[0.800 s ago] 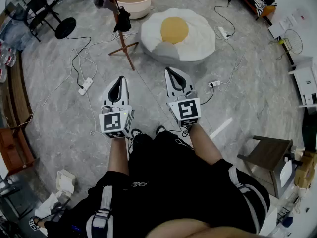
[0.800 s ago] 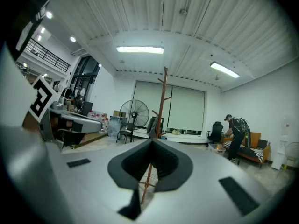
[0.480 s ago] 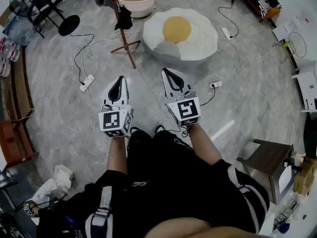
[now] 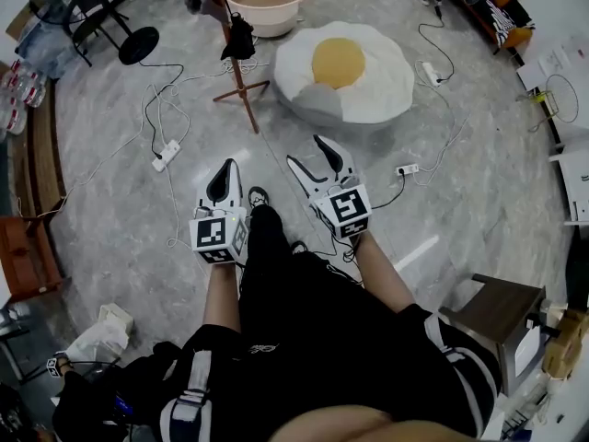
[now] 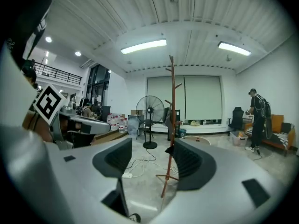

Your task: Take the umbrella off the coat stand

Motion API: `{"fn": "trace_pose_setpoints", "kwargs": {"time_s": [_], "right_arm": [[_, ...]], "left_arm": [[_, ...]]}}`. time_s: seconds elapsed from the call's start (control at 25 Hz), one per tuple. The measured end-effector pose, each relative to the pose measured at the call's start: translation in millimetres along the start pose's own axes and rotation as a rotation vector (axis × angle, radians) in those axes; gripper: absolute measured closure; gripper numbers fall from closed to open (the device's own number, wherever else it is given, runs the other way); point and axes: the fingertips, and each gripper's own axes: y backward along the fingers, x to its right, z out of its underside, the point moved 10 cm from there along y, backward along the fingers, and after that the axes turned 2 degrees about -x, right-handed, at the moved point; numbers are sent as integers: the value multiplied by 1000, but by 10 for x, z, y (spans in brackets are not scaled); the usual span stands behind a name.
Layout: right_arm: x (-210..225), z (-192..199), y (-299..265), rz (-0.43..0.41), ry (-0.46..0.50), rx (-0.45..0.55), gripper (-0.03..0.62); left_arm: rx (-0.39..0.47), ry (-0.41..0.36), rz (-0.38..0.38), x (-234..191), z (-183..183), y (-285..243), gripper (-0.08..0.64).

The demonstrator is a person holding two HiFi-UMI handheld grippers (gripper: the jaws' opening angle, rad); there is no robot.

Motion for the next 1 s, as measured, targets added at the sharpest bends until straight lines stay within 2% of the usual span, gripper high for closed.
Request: {"fn": "trace_pose_setpoints", "kwargs": {"time_s": [0.2, 0.44, 0.68, 1.0], "right_arm": [[254, -23, -469, -9, -1, -4, 280], [619, -193, -1222, -24, 51, -43, 279], [883, -291, -1883, -6, 11, -83, 279], [1134, -284, -2468, 10, 1, -140, 279]], "left_arm": [[-1, -3, -4, -292, -50, -397, 561], [-6, -9, 14, -816, -259, -1076, 561], [-28, -25, 67, -1293, -487, -1732, 561], [-86, -6, 117, -1761, -472, -2405, 560]]}}
